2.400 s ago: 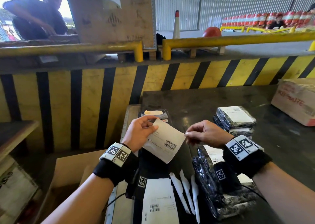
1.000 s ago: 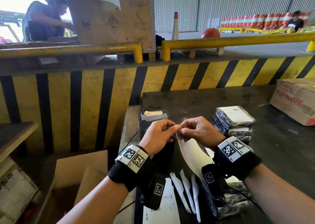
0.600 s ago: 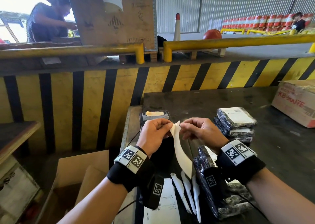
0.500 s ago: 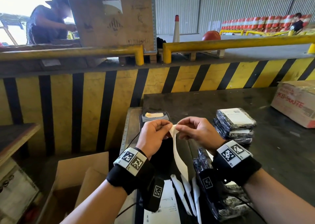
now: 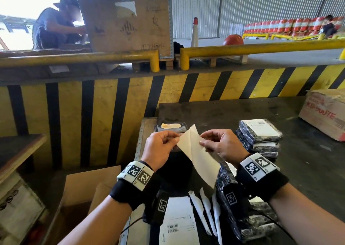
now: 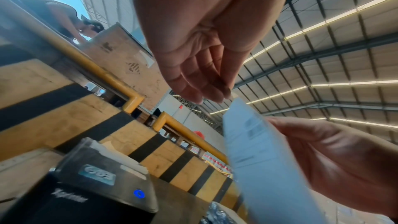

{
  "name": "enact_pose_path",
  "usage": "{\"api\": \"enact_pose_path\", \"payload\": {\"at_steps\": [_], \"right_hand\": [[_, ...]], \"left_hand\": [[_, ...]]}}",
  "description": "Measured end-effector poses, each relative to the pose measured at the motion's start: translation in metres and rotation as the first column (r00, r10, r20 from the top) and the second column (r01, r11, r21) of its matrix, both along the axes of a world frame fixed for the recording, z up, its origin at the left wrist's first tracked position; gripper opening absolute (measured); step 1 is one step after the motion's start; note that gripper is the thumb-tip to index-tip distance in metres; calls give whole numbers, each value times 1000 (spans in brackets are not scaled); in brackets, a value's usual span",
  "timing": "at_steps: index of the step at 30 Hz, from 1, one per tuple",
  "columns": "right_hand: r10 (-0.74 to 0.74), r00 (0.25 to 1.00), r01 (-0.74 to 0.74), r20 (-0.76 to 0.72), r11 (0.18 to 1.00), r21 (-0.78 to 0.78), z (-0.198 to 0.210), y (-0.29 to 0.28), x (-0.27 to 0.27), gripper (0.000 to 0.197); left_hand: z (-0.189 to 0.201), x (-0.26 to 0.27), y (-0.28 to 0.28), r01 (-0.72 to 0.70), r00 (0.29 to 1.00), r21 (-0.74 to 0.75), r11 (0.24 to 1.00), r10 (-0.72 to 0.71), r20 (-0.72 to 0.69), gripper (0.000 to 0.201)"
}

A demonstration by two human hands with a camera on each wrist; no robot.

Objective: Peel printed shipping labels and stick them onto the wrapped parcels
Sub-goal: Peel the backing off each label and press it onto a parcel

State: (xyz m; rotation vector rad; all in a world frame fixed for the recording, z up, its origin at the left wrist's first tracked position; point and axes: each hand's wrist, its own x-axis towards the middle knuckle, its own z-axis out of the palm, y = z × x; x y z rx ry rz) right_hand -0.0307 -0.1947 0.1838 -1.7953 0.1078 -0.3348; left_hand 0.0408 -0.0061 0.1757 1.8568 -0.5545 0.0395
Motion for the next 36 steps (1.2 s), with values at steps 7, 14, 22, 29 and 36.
{"api": "enact_pose_path", "payload": {"at_steps": [7,14,22,29,36], "right_hand": [[-125,991,124,-46,992,-27,-10,-32,-10,11],[-279,960,278,-13,960,-44,-17,-61,-14,16],[-294,954,299,57,949,-103,-5,-70,-21,10],[-147,987,125,-65,956,-264,-28,-32,-5,13],[-213,912,15,-352,872,-489,-100,-1,13,6]], "left_hand": [[-23,23,28,-118,992,21,993,119,-43,13],[-40,45,65,-286,950,29,958,287,-121,16],[-56,62,127,-477,854,110,872,489,-176,8],[-56,42,118,-389,905,51,920,392,-166,11],[-55,12,82,-269,932,-65,961,243,-268,15]]}}
